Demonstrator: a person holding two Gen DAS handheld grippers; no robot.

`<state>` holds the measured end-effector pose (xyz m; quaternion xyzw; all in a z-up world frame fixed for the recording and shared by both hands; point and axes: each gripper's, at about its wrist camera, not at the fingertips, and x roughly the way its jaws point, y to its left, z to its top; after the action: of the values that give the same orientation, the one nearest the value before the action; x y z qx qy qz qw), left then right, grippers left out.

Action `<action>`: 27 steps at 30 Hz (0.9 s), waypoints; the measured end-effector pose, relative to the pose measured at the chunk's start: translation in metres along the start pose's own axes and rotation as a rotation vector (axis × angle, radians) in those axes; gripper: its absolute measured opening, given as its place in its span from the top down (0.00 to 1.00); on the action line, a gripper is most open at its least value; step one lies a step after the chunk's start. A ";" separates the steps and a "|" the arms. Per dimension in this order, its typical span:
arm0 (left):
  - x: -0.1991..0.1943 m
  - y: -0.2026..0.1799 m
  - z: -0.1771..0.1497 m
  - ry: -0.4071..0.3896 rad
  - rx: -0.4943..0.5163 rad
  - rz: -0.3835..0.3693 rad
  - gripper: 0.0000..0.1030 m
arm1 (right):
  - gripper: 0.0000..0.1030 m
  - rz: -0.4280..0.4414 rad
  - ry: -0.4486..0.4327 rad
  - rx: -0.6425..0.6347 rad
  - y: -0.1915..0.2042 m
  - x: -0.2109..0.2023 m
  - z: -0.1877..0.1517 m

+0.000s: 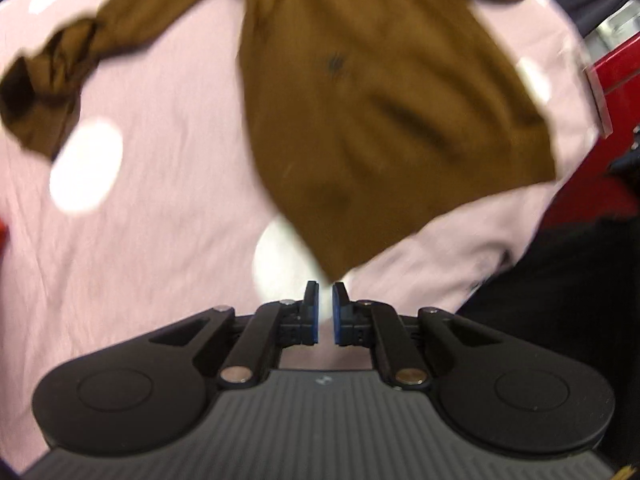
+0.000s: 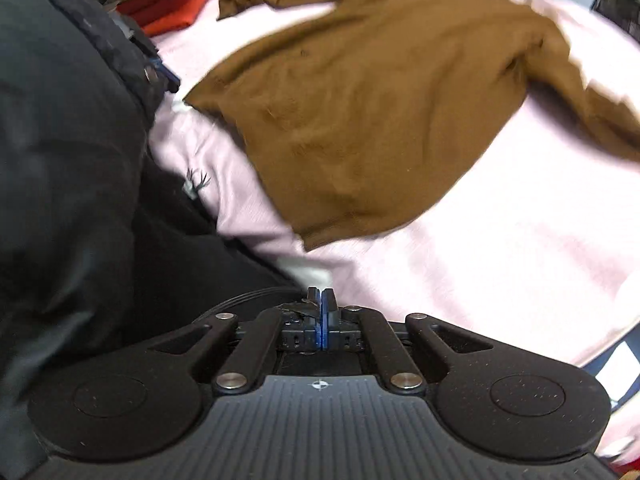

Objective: Fold small clothes

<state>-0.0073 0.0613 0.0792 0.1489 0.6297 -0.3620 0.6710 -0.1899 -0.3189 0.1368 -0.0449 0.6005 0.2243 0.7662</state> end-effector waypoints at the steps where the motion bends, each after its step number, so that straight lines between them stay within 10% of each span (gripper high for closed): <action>1: 0.003 0.004 -0.001 0.013 -0.014 0.013 0.94 | 1.00 -0.017 0.005 0.004 0.001 0.011 -0.001; 4: -0.006 0.016 0.003 -0.018 -0.094 0.053 0.75 | 0.98 -0.029 0.014 0.064 -0.002 0.029 0.001; 8: -0.029 0.033 0.033 -0.186 -0.188 0.106 0.37 | 0.51 -0.136 -0.143 0.218 -0.027 0.014 0.009; 18: -0.014 0.077 0.152 -0.434 -0.574 -0.001 0.33 | 0.39 -0.181 -0.461 0.725 -0.145 0.004 0.047; 27: 0.049 0.090 0.202 -0.420 -0.825 -0.032 0.33 | 0.33 -0.111 -0.509 0.946 -0.199 0.049 0.098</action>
<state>0.1995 -0.0230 0.0418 -0.2166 0.5739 -0.1136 0.7815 -0.0139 -0.4500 0.0771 0.3290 0.4281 -0.1077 0.8348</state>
